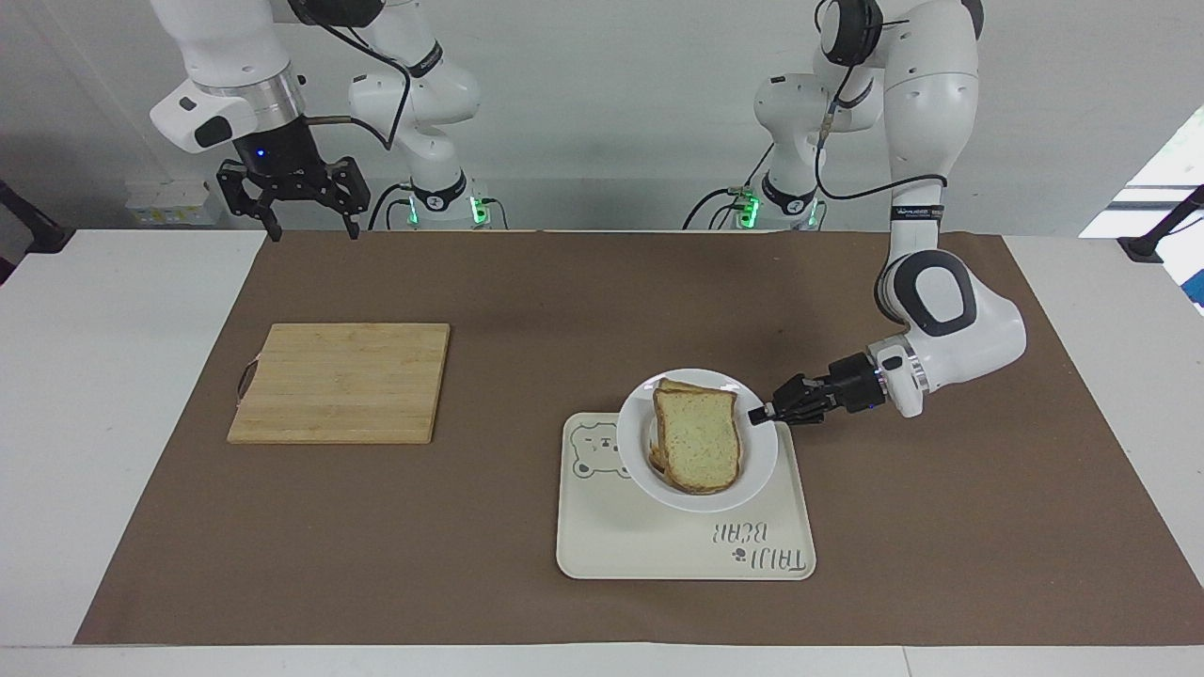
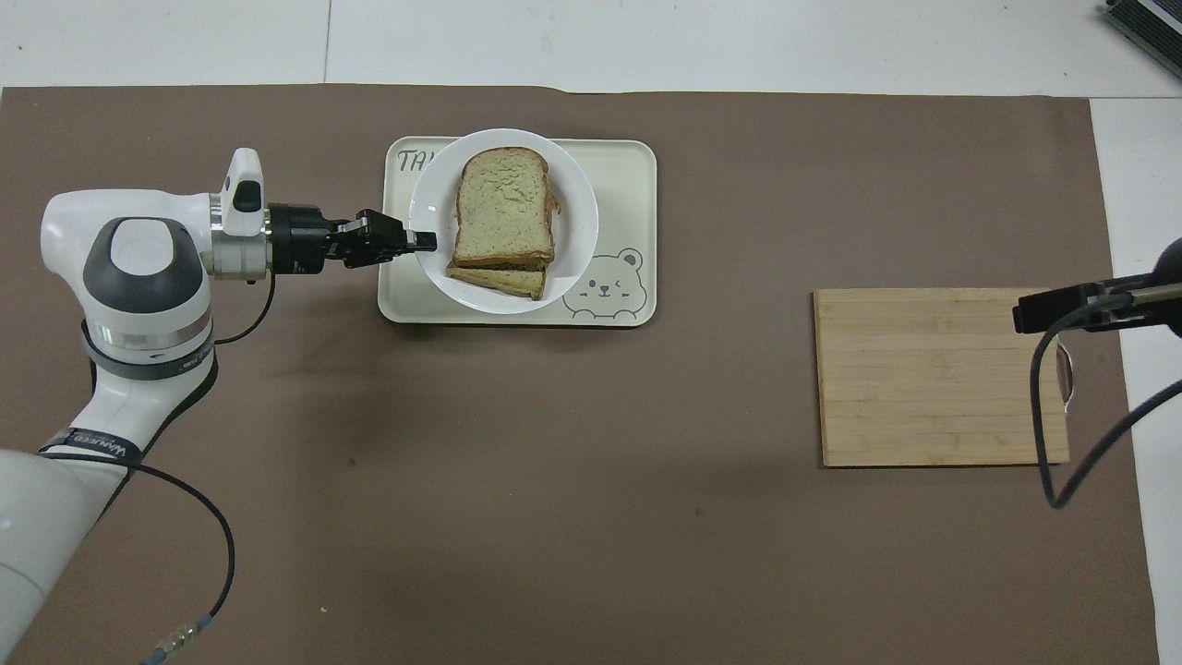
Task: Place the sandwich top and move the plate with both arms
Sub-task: 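Slide the white plate with the left gripper onto the bear tray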
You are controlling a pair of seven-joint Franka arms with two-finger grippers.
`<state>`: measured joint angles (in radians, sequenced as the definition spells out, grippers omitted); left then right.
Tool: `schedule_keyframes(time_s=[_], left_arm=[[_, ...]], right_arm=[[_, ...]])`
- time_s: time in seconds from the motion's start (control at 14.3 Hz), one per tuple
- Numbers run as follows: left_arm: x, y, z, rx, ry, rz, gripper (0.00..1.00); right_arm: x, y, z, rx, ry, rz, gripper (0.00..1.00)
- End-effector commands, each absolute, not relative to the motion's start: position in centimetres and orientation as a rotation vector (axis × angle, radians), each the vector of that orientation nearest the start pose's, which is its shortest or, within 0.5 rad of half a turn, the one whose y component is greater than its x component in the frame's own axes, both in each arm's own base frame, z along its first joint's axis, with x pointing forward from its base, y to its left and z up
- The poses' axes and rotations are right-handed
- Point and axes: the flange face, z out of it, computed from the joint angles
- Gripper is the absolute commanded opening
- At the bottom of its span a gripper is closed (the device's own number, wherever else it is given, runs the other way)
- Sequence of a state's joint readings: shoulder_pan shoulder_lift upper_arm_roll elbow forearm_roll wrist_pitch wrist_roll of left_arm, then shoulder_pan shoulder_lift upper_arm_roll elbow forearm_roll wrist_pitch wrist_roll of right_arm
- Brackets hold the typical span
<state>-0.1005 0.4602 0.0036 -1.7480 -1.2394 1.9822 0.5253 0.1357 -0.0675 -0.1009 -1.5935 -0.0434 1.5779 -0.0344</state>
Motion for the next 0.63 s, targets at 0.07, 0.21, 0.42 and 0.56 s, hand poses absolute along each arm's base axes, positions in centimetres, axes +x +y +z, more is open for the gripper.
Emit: schedule_keyframes(time_s=[0.07,0.21,0.42,0.56], left_arm=[[66.9,-13.4,31.2,2.098,0.059,0.04,0.0],[68.1,-13.7,30.4,2.099,0.058,0.056,0.0],[69.5,-13.9,29.5,2.142,0.036,0.08,0.0],[69.5,-13.9,29.4,2.163,0.024,0.079,0.0]], right_arm=[[52.8,0.6,65.1,-3.176,-0.135,-0.079,1.0],[52.8,0.6,65.1,-3.176,-0.135,-0.079,1.0],[52.8,0.6,65.2,-3.176,-0.136,-0.081,1.0],[52.8,0.6,65.1,-3.176,-0.135,-0.079,1.0]])
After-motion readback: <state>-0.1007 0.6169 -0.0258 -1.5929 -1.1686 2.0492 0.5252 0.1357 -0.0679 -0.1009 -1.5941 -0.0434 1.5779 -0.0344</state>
